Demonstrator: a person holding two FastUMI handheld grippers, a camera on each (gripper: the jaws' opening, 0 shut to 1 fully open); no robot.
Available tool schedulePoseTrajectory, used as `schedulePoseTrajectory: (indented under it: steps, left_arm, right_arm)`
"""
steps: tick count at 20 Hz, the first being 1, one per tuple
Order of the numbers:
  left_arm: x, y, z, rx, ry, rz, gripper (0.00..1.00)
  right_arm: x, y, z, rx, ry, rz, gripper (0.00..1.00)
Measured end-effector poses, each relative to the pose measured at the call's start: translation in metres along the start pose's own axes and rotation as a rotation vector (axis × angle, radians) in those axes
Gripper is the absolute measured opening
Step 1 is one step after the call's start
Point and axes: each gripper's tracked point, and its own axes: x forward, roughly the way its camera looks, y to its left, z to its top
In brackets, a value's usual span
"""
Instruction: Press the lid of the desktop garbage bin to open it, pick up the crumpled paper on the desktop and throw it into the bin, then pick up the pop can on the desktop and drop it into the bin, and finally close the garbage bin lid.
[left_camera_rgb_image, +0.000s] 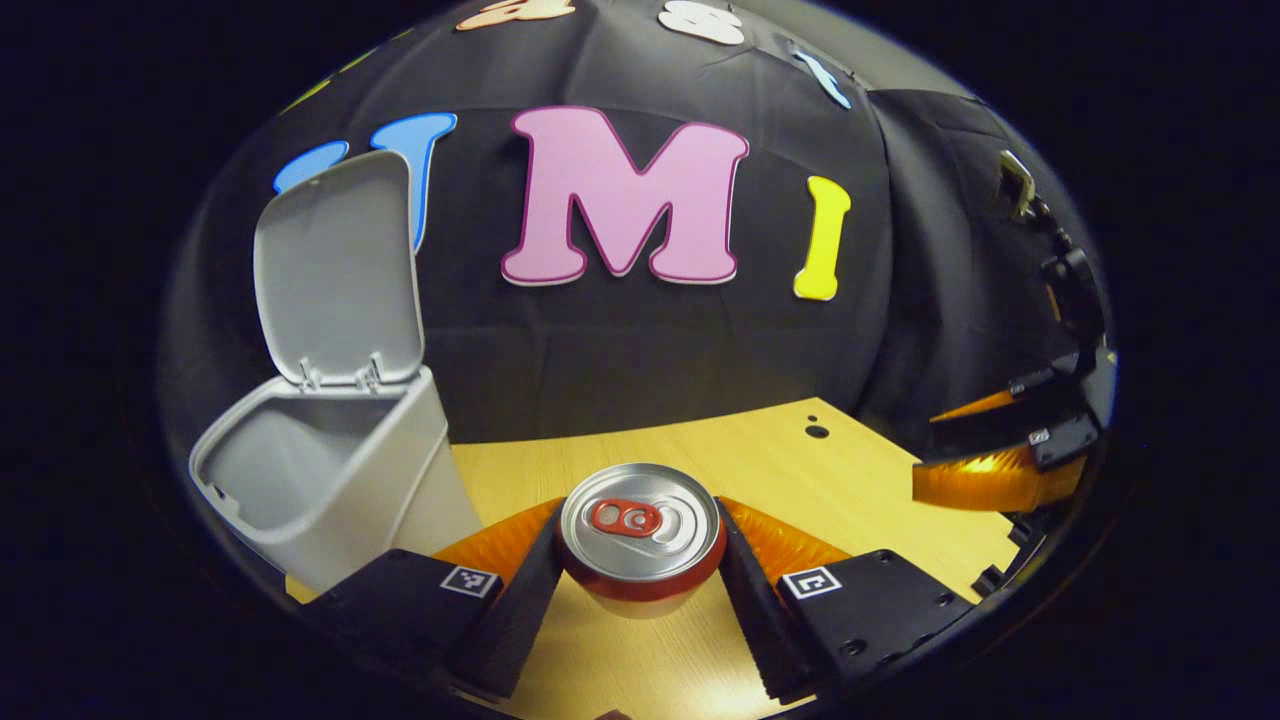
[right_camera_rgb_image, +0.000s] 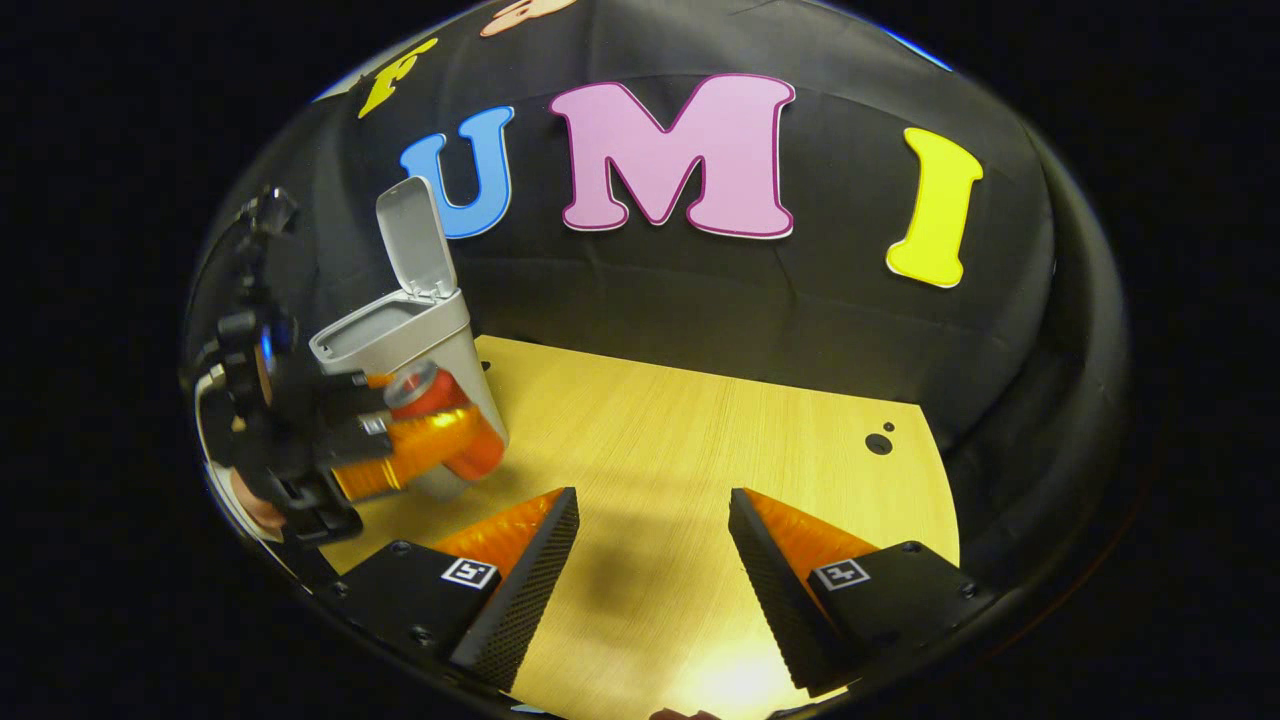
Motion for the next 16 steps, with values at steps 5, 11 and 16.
schedulePoseTrajectory:
  steps: [5, 11, 16]
  left_arm:
    - [-0.035, 0.067, 0.095, 0.053, -0.126, 0.11, 0.87]
    - [-0.049, 0.171, 0.123, 0.121, -0.141, 0.305, 0.87]
    - [-0.059, 0.2, 0.094, 0.025, -0.092, 0.347, 0.88]
  right_arm:
    - [-0.018, 0.005, 0.006, -0.029, -0.036, -0.008, 0.98]
    - [-0.024, 0.012, 0.003, -0.005, -0.047, 0.001, 0.98]
    - [-0.033, 0.008, -0.011, 0.007, -0.027, -0.013, 0.98]
